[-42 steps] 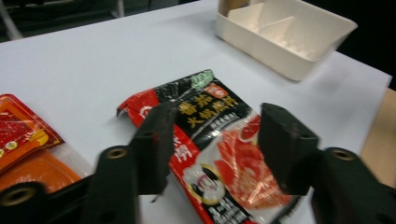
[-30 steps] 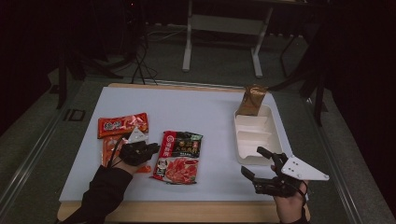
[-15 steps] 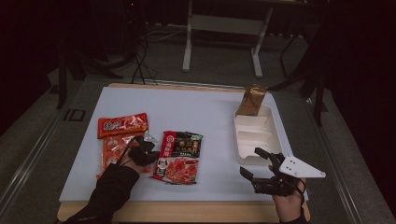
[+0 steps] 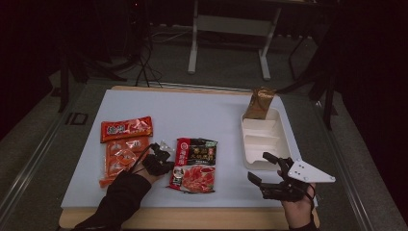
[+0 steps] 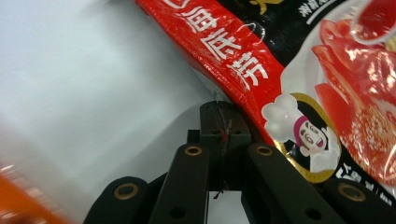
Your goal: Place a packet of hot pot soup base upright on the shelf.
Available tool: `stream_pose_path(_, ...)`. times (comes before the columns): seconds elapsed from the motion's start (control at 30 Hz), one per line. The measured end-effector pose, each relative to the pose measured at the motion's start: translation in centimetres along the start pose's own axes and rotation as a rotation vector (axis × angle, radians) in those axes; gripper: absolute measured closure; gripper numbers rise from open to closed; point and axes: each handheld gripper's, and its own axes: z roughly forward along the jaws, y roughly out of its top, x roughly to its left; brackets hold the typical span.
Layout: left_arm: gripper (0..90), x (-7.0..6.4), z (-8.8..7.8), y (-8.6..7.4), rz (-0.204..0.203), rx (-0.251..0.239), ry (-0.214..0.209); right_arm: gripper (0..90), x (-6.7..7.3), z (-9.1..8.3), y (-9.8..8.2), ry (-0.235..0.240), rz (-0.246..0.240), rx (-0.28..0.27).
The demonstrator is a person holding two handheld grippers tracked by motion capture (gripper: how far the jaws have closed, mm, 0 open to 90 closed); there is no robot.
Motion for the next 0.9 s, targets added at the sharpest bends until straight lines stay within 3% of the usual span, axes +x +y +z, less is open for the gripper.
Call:
stream_pose_path(0.67,90.0,-2.0,1.1,0.7,0.042,0.004,-0.076,15.9,-0.1,0.0,-0.1,0.001,-0.009,0.006)
stream_pose_path(0.9,89.8,-1.9,1.1,0.7,0.035,0.003,-0.082,15.9,-0.2,0.1,-0.3,0.009,0.0,0.014)
